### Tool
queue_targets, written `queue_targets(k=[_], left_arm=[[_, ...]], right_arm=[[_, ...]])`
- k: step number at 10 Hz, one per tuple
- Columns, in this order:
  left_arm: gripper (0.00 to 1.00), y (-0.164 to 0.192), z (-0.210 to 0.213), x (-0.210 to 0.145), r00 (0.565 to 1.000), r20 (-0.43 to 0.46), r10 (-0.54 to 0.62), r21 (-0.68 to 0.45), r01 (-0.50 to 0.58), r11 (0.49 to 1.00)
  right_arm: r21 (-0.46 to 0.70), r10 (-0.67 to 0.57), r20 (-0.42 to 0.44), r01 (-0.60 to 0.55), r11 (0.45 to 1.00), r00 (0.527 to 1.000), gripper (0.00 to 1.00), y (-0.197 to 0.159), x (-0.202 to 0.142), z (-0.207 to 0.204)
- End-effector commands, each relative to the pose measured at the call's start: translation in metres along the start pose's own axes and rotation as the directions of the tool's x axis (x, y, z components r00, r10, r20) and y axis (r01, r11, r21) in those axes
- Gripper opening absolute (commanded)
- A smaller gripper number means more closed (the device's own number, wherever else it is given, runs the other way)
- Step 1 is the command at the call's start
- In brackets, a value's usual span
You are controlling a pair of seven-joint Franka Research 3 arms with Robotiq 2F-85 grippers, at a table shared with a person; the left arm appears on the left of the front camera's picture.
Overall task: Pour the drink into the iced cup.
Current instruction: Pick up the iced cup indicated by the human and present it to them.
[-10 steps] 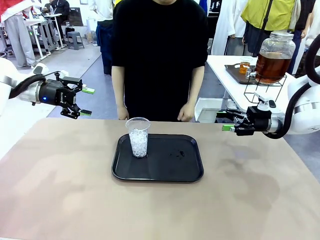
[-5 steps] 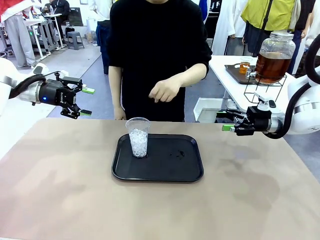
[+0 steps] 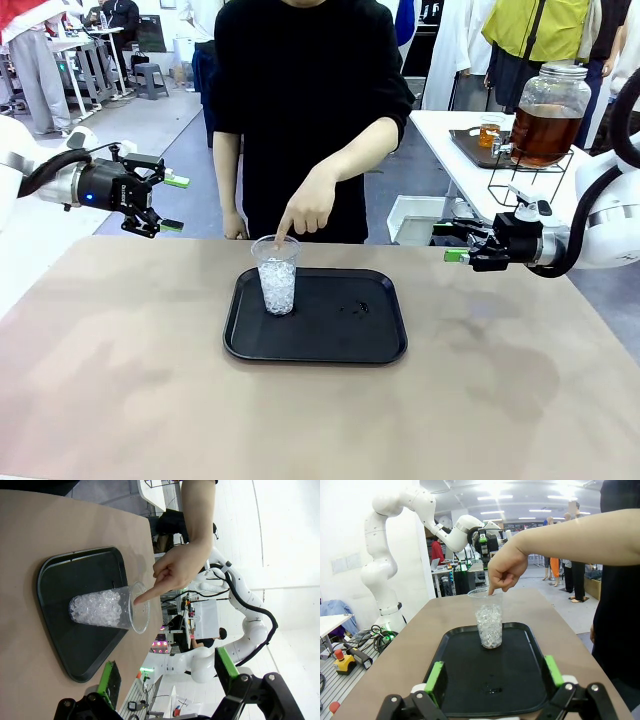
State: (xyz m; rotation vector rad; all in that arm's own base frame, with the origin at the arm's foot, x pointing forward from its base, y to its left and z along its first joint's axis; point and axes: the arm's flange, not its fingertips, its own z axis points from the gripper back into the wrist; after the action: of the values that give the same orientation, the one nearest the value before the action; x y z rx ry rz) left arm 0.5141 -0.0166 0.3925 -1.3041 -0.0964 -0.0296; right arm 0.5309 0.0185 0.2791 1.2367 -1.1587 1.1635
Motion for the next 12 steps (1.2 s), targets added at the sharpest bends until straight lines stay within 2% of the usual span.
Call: queue_targets(k=[1, 10, 12], left_arm=[[1.0, -0.0015, 0.0005, 0.0001, 1.0, 0.001, -0.002, 0.0, 0.002, 1.0], [1.0, 0.0, 0.0, 0.0, 1.0, 0.0, 0.0, 0.0, 0.0, 1.0], [1.0, -0.0044, 0.0052, 0.0081, 0.977, 0.035, -0.212, -0.032, 0.214, 0.976]], right_arm=[[0.002, 0.005, 0.005, -0.005, 1.0, 1.0, 1.0, 0.0004, 0.003, 0.0006], [0.002, 0.005, 0.005, -0.005, 1.0, 1.0, 1.0, 0.0004, 0.003, 0.0006], [0.002, 0.005, 0.005, -0.005, 1.0, 1.0, 1.0, 0.0004, 0.003, 0.0006]])
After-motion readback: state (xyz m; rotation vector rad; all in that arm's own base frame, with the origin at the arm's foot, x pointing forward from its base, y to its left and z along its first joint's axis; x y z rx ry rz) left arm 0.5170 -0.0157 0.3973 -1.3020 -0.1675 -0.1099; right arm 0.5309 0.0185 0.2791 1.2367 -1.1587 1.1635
